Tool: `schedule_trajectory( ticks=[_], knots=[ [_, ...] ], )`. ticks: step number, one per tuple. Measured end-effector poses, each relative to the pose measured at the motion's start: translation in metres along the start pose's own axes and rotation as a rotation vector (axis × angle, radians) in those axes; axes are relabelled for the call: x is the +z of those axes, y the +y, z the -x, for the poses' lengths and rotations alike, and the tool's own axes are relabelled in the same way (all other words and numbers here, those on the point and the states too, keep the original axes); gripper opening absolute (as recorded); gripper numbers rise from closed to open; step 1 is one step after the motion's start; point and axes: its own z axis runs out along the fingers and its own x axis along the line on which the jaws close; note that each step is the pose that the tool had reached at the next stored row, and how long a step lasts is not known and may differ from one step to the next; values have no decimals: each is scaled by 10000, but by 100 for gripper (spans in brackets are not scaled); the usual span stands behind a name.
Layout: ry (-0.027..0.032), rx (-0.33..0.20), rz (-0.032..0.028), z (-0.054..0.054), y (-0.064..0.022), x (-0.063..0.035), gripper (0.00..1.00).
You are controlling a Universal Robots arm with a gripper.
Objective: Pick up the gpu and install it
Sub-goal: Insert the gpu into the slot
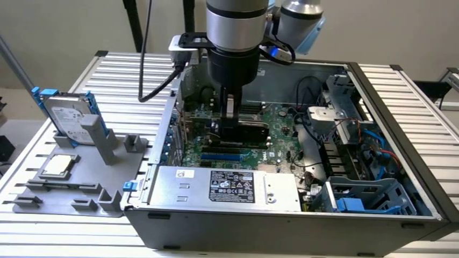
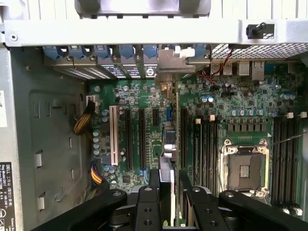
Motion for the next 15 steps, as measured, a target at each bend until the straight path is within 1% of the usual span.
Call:
schedule_trajectory(
  ticks=[8,11,15],
  knots=[
    [-16,-61,2,-4,3,144,27],
    [-39,-81,3,-7,16,214,27],
    [-73,-83,4,-6,41,277,27]
  ],
)
